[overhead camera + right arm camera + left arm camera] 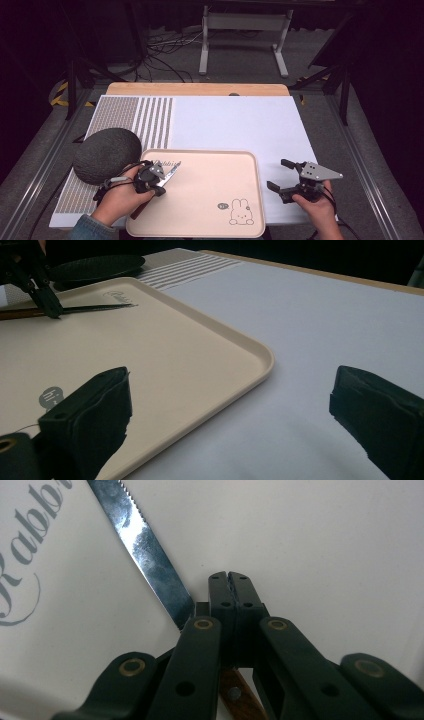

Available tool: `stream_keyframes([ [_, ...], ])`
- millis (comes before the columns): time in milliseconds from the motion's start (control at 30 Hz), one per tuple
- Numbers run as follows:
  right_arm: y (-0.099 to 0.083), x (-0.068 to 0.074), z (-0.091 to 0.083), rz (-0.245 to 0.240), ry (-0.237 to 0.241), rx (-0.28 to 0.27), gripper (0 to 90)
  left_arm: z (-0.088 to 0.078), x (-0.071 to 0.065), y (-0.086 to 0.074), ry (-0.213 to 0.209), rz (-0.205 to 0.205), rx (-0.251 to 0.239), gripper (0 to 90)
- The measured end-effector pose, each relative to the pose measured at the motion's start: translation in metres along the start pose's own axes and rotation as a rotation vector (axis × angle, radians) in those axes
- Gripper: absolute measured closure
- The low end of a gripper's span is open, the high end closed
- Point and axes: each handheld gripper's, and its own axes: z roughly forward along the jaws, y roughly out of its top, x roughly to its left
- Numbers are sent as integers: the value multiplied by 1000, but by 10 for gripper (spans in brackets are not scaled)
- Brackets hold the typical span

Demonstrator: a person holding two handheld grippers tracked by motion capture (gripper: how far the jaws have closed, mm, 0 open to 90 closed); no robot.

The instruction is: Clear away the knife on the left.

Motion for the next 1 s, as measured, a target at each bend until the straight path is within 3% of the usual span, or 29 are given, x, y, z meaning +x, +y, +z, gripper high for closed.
stream_keyframes([
  [700,-1,0,1,-2,0,2,39,-4,14,-13,27,-92,-48,900],
  [900,-1,0,1,-2,1,3,39,-5,17,-18,36,-145,-67,900],
  [1000,-1,0,1,-1,1,3,39,-5,19,-19,47,-153,-77,900],
])
